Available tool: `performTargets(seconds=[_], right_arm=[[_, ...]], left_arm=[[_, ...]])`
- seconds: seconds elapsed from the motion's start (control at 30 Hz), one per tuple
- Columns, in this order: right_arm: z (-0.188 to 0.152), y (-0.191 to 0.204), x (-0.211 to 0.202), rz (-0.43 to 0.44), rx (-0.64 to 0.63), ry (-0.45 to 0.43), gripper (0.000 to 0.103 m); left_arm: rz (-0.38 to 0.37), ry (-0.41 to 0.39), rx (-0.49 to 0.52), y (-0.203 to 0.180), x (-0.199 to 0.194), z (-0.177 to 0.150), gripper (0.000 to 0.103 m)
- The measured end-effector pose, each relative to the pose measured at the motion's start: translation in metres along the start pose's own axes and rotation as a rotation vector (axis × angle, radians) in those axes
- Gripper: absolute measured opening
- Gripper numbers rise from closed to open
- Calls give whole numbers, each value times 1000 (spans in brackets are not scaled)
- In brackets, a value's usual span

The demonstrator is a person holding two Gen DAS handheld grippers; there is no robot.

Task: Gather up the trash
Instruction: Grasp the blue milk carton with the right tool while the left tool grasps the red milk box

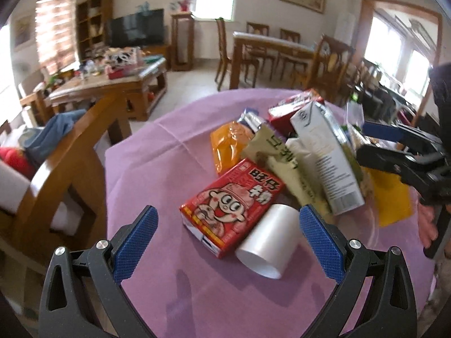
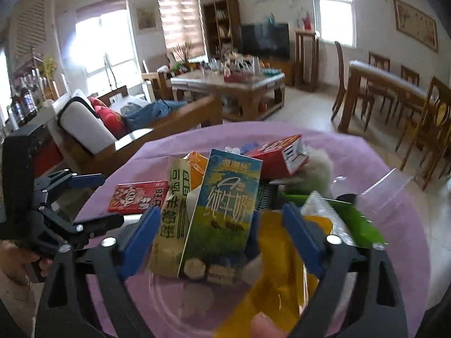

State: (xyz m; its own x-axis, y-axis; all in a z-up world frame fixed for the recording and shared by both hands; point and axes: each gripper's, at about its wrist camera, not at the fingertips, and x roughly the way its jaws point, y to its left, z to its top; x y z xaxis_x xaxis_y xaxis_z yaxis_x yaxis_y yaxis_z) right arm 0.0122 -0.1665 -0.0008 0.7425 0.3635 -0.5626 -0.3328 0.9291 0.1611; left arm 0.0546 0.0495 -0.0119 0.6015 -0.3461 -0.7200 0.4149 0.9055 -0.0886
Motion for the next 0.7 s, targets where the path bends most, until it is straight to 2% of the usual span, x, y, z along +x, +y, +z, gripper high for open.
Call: performTargets(seconds=[0.2, 0.27, 0.33, 0.37, 0.43, 0.53, 0.63, 0.7], right_arm=[[3, 9, 26, -49, 9, 93, 79], [3, 3, 35, -67, 9, 120, 71], [2, -2, 35, -65, 20, 130, 68], [1, -4, 34, -54, 29, 128, 65], [1, -4, 29, -22, 52, 115, 60], [2, -12, 16, 38, 110, 81, 54], [3, -20, 2, 137, 175, 32, 53], [4, -21, -14, 211, 212, -8, 53]], left_arm=[[-87, 80, -40, 27, 29, 15, 98], [-96, 113, -44, 31, 42, 18, 95], [-128, 120, -34, 29, 45, 19, 91], [-123, 122, -12, 26, 46, 19, 89], [-110, 141, 26, 17, 50, 16, 75], [-66, 154, 53, 12, 56, 13, 65], [-58, 139, 15, 16, 52, 13, 53], [-79, 129, -28, 23, 48, 11, 53]])
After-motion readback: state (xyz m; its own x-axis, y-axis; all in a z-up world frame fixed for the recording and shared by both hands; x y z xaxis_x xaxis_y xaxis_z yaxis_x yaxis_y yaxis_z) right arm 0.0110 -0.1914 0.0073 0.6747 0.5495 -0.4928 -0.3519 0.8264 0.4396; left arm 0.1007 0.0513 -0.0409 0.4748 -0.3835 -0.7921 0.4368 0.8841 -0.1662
